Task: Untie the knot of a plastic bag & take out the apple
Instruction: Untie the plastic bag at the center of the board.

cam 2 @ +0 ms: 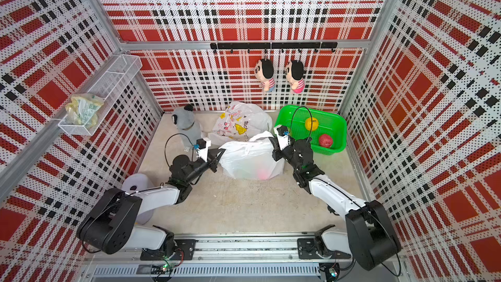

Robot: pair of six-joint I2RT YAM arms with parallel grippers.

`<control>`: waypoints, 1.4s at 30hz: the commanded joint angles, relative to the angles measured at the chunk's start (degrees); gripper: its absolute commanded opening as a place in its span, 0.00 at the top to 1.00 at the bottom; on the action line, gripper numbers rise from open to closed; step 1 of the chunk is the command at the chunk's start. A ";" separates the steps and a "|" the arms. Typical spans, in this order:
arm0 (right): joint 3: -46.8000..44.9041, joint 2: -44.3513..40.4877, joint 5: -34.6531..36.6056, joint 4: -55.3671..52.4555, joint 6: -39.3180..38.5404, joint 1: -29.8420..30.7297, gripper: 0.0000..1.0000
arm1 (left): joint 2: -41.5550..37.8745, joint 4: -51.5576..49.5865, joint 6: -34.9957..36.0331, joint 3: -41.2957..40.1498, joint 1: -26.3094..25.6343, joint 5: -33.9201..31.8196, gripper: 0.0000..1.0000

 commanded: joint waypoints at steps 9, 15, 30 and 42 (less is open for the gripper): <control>-9.41 -10.53 -2.21 -0.15 2.19 0.44 0.44 | -0.10 19.76 -9.66 -10.36 -3.31 -1.33 0.17; -5.05 -18.05 12.41 -17.34 -1.63 7.85 0.28 | -15.71 -9.81 2.70 -5.58 -13.31 -21.27 0.02; 2.72 -14.36 21.83 -29.19 2.62 13.95 0.11 | -18.92 -22.99 8.01 -3.96 -25.95 -32.96 0.02; 8.78 1.25 3.80 -19.95 15.71 5.91 0.90 | -3.50 -15.06 0.27 5.67 -11.83 -12.00 0.77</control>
